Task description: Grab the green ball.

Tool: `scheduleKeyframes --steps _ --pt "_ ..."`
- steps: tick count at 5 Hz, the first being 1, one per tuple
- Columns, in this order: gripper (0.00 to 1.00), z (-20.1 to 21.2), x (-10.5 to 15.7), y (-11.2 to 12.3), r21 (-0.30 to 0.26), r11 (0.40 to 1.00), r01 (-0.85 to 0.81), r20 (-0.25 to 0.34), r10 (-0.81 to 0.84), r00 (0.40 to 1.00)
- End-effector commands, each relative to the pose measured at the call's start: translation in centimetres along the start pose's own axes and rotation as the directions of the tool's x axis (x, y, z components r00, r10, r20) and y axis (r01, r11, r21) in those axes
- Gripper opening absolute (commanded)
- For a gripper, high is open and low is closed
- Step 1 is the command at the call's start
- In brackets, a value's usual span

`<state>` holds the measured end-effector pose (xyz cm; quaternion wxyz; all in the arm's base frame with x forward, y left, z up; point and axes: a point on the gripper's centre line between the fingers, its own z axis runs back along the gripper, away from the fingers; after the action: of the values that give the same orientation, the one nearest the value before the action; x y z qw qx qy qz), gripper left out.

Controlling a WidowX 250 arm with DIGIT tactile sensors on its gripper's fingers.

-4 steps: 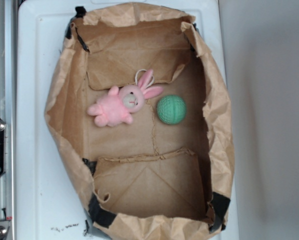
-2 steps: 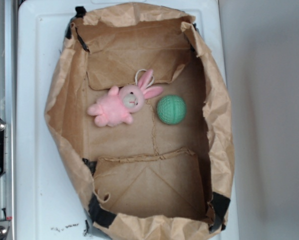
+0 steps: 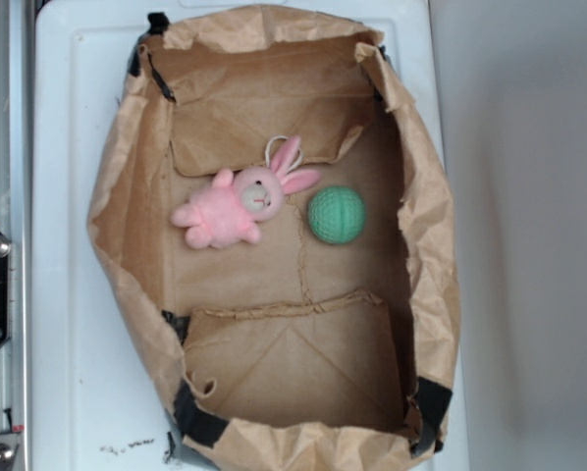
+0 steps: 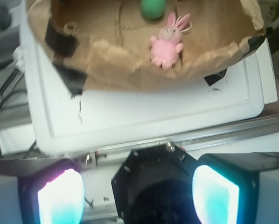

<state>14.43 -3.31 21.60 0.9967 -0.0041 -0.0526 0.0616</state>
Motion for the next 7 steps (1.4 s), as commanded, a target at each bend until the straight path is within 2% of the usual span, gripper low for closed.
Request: scheduleKeyframes --steps 1,3,4,5,6,7 --pt "1.0 0.2 2.6 -0.7 0.005 0.999 -0.048 0.045 0.048 0.998" --pt "1.0 -0.2 5.3 -0.2 0.004 0.994 -0.109 0.063 0.109 0.992" --pt "1.0 -0.7 8.4 1.1 -0.01 0.995 -0.099 0.038 0.099 0.994" --pt "1.0 -1.5 10.0 2.2 -0.035 0.999 -0.003 0.025 0.004 1.0" --pt "1.0 -2.4 10.8 2.9 -0.025 0.997 0.067 0.047 -0.066 0.997" --pt "1.0 -3.2 11.4 2.5 -0.007 0.991 0.136 0.092 -0.135 0.987"
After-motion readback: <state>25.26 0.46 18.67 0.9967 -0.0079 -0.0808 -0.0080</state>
